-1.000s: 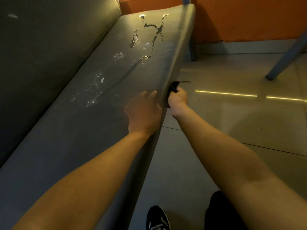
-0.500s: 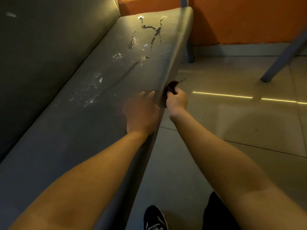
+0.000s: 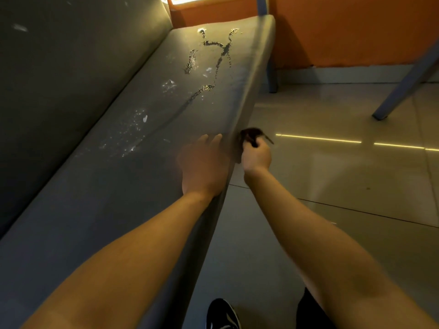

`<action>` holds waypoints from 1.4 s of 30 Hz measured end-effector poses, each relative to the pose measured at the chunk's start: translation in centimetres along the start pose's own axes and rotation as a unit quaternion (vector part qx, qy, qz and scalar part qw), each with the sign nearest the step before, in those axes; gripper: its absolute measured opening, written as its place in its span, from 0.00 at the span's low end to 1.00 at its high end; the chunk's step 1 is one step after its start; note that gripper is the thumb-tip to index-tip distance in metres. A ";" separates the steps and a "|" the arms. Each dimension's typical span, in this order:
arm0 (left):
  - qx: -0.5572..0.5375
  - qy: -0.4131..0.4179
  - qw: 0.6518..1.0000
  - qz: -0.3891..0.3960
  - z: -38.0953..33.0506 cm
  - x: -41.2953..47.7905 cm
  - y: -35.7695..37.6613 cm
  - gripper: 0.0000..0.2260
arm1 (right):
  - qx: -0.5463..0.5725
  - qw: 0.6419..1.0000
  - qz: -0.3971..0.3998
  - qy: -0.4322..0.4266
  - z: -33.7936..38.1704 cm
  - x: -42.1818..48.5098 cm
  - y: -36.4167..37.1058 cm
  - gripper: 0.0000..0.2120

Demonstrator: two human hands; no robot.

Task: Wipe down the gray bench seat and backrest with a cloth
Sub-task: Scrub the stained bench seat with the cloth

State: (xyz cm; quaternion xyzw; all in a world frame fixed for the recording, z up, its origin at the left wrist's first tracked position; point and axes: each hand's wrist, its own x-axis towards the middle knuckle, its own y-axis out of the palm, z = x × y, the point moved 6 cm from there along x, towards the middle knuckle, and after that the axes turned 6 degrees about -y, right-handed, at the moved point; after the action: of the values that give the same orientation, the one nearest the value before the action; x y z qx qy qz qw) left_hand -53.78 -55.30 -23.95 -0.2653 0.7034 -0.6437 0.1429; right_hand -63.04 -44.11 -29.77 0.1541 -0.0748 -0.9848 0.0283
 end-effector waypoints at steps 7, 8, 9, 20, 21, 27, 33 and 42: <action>-0.001 0.000 1.000 -0.003 0.0 0.1 0.1 0.23 | -0.021 0.999 0.029 0.008 1.4 1.2 2.3 0.19; 0.002 0.000 1.000 -0.005 0.0 0.1 0.2 0.23 | -0.028 0.999 0.030 0.005 1.1 0.3 2.0 0.19; 0.006 -0.002 1.000 -0.009 -0.1 0.1 0.1 0.23 | -0.031 0.999 0.035 0.003 0.4 -0.4 1.6 0.19; -0.007 0.002 1.000 -0.003 -0.1 0.0 0.0 0.22 | 0.003 1.000 0.024 -0.004 0.3 1.4 1.5 0.19; -0.008 0.003 1.000 -0.002 0.0 0.0 -0.1 0.22 | 0.011 0.999 0.034 0.004 0.6 2.3 2.1 0.20; 0.000 -0.003 1.000 -0.017 0.0 0.1 0.0 0.23 | -0.040 0.997 0.071 -0.017 -1.5 -0.2 2.5 0.18; -0.011 -0.004 1.000 -0.016 0.0 -0.1 0.0 0.22 | 0.000 0.991 0.085 0.102 -6.9 -2.4 1.9 0.20; -0.054 0.013 0.998 -0.009 0.5 0.1 0.1 0.21 | 0.019 0.999 0.035 0.021 -2.8 -1.1 2.0 0.20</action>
State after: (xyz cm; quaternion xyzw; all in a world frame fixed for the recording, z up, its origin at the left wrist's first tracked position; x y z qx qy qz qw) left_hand -53.63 -55.77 -24.12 -0.2708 0.7365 -0.6094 0.1137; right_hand -61.05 -46.37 -31.74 0.1723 -0.0985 -0.9782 0.0611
